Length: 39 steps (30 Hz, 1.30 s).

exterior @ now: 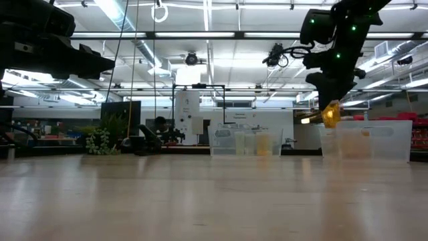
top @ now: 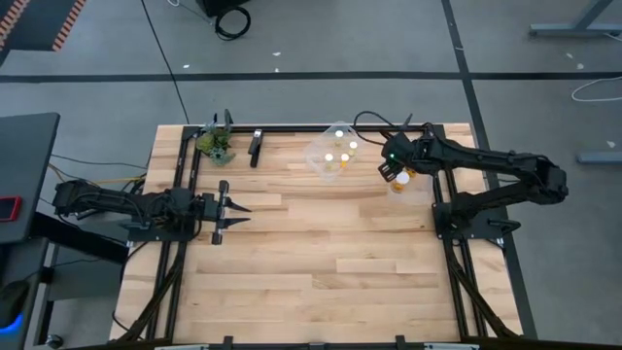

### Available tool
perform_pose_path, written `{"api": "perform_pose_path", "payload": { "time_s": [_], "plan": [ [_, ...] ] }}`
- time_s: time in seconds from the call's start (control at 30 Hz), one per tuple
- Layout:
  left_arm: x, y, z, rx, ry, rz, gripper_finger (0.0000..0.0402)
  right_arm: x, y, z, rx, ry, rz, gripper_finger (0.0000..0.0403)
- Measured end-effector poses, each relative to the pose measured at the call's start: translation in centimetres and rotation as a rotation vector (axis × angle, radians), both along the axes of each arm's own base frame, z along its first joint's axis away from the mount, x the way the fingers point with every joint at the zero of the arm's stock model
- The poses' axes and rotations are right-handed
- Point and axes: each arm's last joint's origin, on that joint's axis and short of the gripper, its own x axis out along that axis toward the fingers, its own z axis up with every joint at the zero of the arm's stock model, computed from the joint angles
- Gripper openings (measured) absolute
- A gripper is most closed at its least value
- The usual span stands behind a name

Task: Pick and place medicine bottles into bin by pill shape (circle, oval)
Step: Put the big orange pill bottle into the right transparent bin

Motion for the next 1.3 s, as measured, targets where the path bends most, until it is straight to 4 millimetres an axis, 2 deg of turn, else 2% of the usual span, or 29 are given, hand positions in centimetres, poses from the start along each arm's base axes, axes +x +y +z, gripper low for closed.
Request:
{"api": "perform_pose_path", "payload": {
  "time_s": [0.33, 1.03, 1.3],
  "plan": [
    [0.0, 0.0, 0.0, 0.000, 0.000, 0.000, 0.0107, -0.6, 0.1, -3.0, 0.030, 0.011, -0.005, 0.0232],
    [0.0, 0.0, 0.0, 0.000, 0.000, 0.000, 0.0107, -1.7, 0.5, -5.4, 0.157, 0.002, -0.046, 0.0232],
    [0.0, 0.0, 0.0, 0.000, 0.000, 0.000, 0.0107, -1.6, 0.5, -5.4, 0.177, -0.023, -0.048, 0.0232]
  ]
}}
